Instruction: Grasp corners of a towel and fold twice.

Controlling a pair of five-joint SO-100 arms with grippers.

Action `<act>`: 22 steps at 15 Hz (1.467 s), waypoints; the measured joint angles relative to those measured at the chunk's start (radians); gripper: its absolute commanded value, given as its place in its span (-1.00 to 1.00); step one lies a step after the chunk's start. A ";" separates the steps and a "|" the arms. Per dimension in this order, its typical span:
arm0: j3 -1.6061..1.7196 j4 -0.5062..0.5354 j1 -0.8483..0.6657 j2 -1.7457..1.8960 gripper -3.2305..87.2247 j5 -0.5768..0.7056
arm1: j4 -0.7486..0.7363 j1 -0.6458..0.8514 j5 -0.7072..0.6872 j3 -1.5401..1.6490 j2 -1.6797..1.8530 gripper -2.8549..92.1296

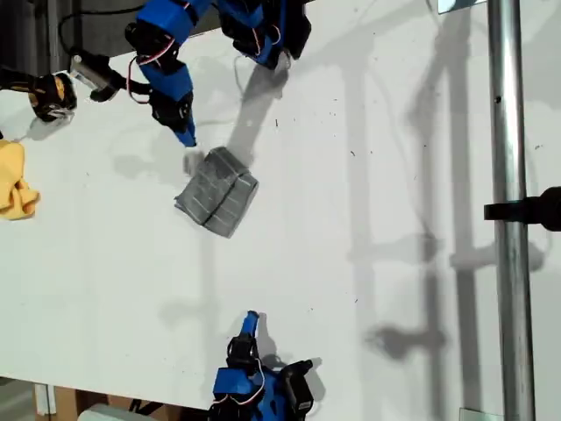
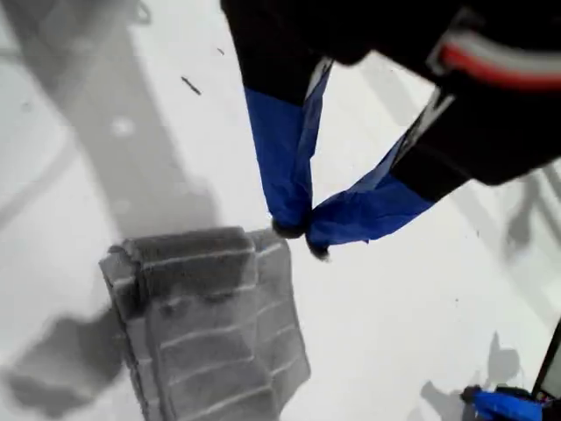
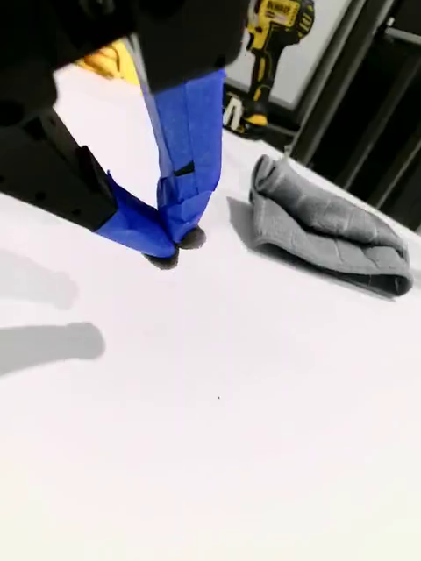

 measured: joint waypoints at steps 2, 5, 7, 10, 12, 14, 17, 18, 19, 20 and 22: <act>0.023 -0.003 0.000 0.000 -0.96 -0.060 | 0.014 -0.114 0.104 0.249 0.278 -0.94; 0.038 -0.002 0.018 0.000 -0.96 -0.129 | 0.044 -0.244 0.299 0.707 0.746 -0.94; 0.044 0.023 0.031 0.000 -0.95 -0.181 | 0.118 -0.287 0.382 0.859 0.960 -0.94; 0.051 0.143 0.029 0.000 -0.95 -0.322 | 0.118 -0.302 0.442 0.983 0.989 -0.77; 0.052 0.167 0.025 0.000 -0.95 -0.321 | 0.104 -0.318 0.500 1.028 1.000 -0.72; 0.052 0.167 0.025 0.000 -0.95 -0.032 | 0.107 -0.348 0.486 1.026 1.002 -0.72; 0.052 0.167 0.029 0.000 -0.95 0.218 | 0.107 -0.365 0.413 1.026 1.002 -0.72; 0.052 0.167 0.029 0.000 -0.95 0.227 | 0.107 -0.371 0.411 1.026 1.002 -0.72; 0.052 0.167 0.029 0.000 -0.95 0.232 | 0.107 -0.376 0.408 1.026 1.002 -0.72; 0.052 0.167 0.029 0.000 -0.95 0.232 | 0.107 -0.376 0.408 1.026 1.002 -0.72; 0.052 0.167 0.029 0.000 -0.95 0.232 | 0.107 -0.376 0.408 1.026 1.002 -0.72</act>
